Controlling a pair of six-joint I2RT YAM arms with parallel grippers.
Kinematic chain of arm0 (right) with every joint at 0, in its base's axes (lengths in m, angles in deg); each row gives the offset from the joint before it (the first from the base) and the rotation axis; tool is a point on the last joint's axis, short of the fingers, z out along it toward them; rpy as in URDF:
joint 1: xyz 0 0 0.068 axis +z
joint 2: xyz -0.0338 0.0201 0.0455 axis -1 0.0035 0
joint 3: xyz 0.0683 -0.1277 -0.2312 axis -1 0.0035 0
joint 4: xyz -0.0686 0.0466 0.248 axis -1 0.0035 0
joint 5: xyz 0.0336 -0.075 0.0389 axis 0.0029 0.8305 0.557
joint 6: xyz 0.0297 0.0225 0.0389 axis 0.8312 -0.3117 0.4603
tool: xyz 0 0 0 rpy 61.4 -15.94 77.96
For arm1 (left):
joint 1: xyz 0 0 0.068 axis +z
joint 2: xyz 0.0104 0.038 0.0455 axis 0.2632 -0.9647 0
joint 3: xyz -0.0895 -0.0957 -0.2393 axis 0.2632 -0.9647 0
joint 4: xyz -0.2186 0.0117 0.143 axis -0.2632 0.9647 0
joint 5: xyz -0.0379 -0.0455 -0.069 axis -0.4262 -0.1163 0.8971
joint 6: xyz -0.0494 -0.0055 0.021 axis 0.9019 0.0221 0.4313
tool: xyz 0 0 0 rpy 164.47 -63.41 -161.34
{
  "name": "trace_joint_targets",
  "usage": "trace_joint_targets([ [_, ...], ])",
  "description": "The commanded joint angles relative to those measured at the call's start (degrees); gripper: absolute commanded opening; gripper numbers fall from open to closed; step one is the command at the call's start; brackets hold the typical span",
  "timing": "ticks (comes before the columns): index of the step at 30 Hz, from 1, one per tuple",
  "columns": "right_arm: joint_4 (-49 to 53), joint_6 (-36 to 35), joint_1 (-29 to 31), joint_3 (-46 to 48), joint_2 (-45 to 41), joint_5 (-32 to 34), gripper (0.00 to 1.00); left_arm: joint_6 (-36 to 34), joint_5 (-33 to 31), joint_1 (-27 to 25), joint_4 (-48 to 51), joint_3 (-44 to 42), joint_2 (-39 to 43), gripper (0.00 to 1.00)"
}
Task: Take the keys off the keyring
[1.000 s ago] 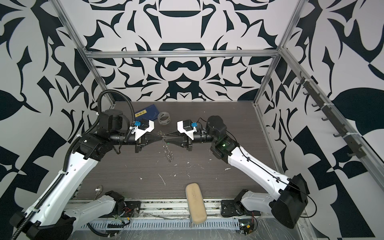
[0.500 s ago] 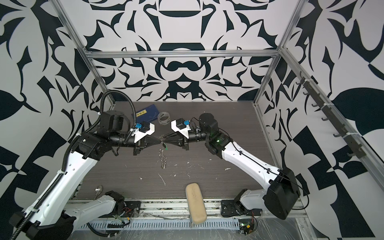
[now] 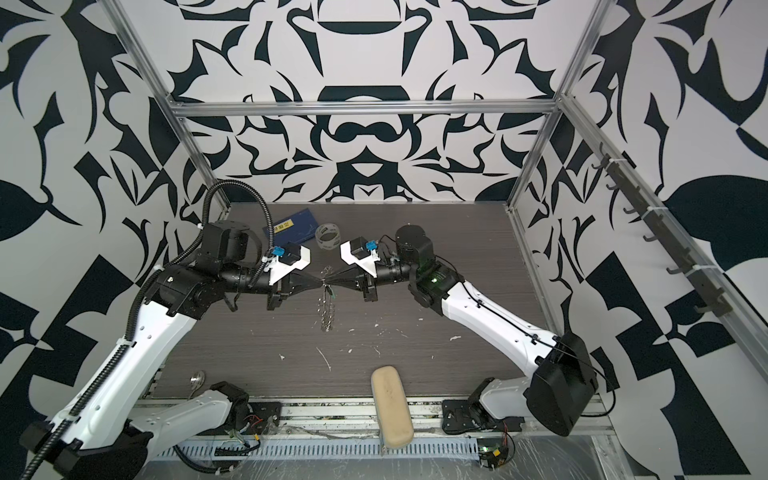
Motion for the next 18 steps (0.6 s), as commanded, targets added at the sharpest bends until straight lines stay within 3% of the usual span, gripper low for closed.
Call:
trace_joint_targets([
  [1, -1.93, -0.72, 0.05, -1.76, -0.94, -0.71, 0.0, 1.4, 2.4, 0.07, -1.38, 0.4, 0.8, 0.03],
  [3, -5.39, 0.75, -0.04, -0.34, -1.66, -0.38, 0.0, 5.67, 3.39, 0.28, -6.65, -2.15, 2.44, 0.24],
  [5, -10.45, 3.33, -0.08, 1.44, -2.29, -0.07, 0.0, 8.5, 4.48, 0.58, -12.19, -5.3, 4.62, 0.34],
  [8, -17.4, 7.14, -0.21, 3.32, -3.01, 0.62, 0.0, 13.37, 7.23, 2.0, -19.92, -9.1, 7.44, 0.37],
  [18, -41.92, 18.9, -0.17, 9.48, -2.58, 6.95, 0.0, 23.59, 16.97, 7.21, -31.51, -11.74, 8.48, 0.36],
])
